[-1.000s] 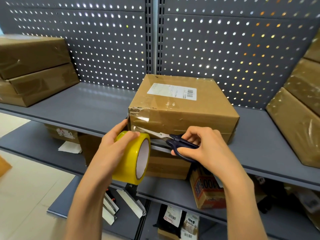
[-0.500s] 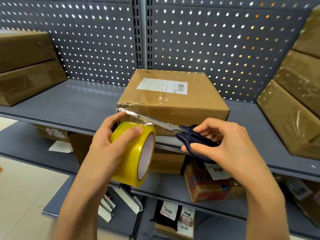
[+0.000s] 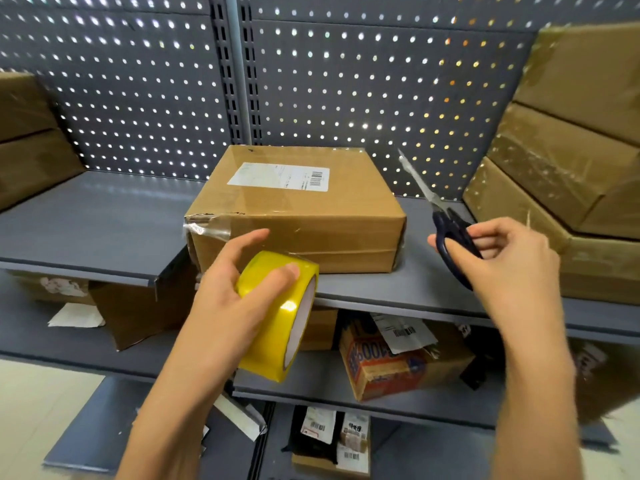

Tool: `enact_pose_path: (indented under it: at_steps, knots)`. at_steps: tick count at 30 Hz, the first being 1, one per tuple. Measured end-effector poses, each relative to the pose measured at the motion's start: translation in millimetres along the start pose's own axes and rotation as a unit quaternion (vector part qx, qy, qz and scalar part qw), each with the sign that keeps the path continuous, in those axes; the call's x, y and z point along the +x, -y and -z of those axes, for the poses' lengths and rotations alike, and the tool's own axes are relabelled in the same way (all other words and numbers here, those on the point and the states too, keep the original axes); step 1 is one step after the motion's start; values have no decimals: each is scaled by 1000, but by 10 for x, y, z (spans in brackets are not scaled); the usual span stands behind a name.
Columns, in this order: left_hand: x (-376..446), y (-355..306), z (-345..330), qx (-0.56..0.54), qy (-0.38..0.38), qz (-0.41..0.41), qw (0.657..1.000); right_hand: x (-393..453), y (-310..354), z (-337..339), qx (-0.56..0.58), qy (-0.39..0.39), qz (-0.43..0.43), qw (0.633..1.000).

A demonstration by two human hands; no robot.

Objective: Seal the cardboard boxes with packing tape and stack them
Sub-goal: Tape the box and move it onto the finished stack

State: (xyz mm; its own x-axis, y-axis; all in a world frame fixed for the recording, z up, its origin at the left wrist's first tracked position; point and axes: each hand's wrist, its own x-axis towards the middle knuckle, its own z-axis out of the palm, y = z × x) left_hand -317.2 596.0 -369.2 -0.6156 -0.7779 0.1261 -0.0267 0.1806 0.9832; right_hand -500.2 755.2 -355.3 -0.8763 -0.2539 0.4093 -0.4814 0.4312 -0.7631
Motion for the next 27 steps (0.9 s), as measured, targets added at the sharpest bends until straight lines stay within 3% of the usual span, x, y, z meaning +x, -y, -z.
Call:
enact_pose_path:
  at_steps: [3,11,21,27]
  knots:
    - [-7,1,-72,4,16,-18,1000,-3,-122,-126,-45,22,-48,998]
    - [5,5,-191,6,43,-34,998,0,-271,-336,-185,51,-81,978]
    - [5,35,-232,11,50,-30,998,54,-425,-504,-307,74,-11,949]
    - [-6,26,-213,-5,67,-28,997,48,-484,-513,-301,102,55,947]
